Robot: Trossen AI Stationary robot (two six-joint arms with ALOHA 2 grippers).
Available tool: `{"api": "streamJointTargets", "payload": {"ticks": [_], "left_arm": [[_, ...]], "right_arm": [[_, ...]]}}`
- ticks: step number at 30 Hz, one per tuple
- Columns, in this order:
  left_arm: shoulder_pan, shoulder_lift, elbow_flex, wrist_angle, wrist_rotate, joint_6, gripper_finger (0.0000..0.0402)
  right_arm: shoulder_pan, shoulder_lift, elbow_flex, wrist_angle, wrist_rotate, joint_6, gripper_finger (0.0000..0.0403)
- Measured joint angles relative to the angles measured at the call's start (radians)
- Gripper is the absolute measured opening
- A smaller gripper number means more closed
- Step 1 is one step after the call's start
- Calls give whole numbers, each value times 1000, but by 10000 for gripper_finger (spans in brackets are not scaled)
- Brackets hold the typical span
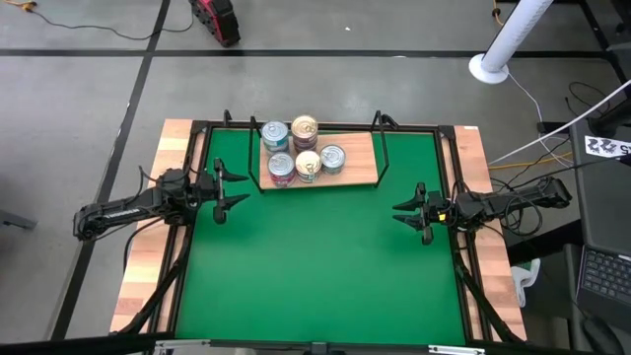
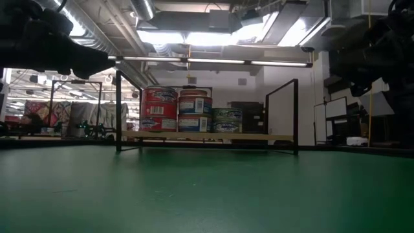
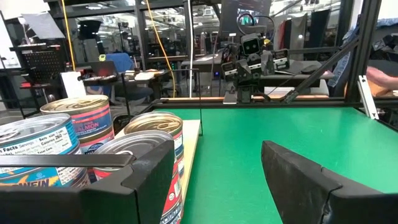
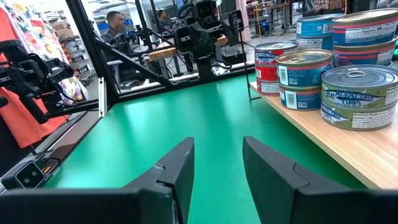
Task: Stack canned seafood by type on shelf
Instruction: Return to Home Position
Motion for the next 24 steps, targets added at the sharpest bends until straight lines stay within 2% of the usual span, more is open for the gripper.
{"api": "streamJointTargets", "payload": {"ticks": [17,24], "left_arm": [[0,0,0,0,0,0,237],[0,0,0,0,0,0,237]], "right_arm": [[0,0,0,0,1,0,136],[0,0,0,0,48,0,136]]}}
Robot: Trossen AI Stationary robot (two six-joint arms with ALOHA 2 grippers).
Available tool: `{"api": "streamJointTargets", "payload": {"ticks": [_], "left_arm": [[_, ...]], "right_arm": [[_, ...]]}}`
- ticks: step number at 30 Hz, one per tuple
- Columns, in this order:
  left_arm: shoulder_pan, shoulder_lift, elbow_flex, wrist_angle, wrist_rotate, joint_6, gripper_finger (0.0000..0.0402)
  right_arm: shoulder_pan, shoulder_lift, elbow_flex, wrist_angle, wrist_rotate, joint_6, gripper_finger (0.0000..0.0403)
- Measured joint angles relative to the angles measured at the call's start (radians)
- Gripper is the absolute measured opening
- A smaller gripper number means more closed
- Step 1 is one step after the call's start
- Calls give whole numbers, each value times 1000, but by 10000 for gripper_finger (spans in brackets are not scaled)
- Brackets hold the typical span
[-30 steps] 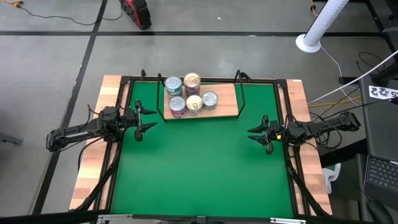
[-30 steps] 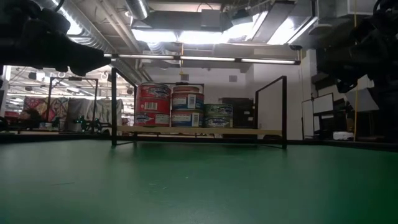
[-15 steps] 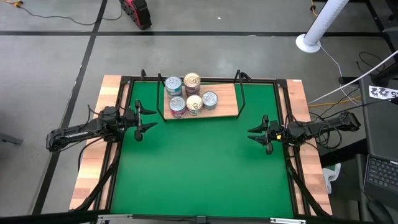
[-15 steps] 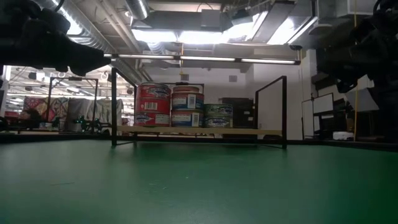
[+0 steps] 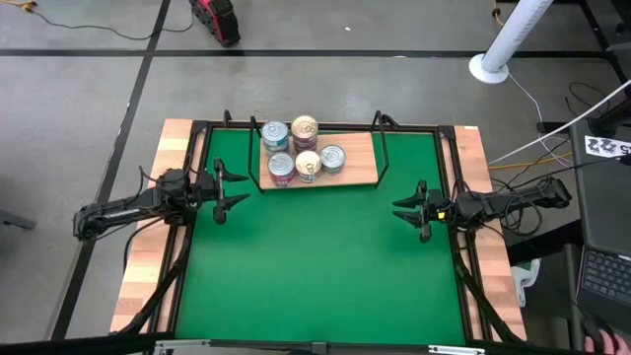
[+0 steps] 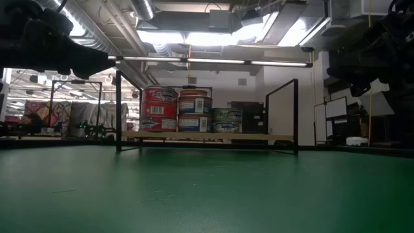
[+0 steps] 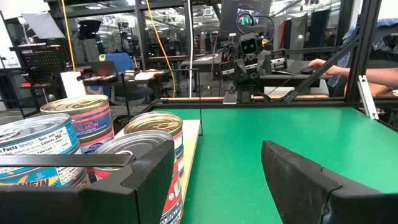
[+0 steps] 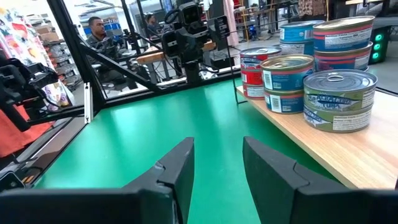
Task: Stack canned seafood by type on shelf
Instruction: Return to Home Position
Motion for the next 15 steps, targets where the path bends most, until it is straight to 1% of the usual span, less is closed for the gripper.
{"api": "streamJointTargets", "payload": {"ticks": [6,15], "left_arm": [[0,0,0,0,0,0,237],[0,0,0,0,0,0,237]], "right_arm": [[0,0,0,1,22,0,136],[0,0,0,1,23,0,136]]}}
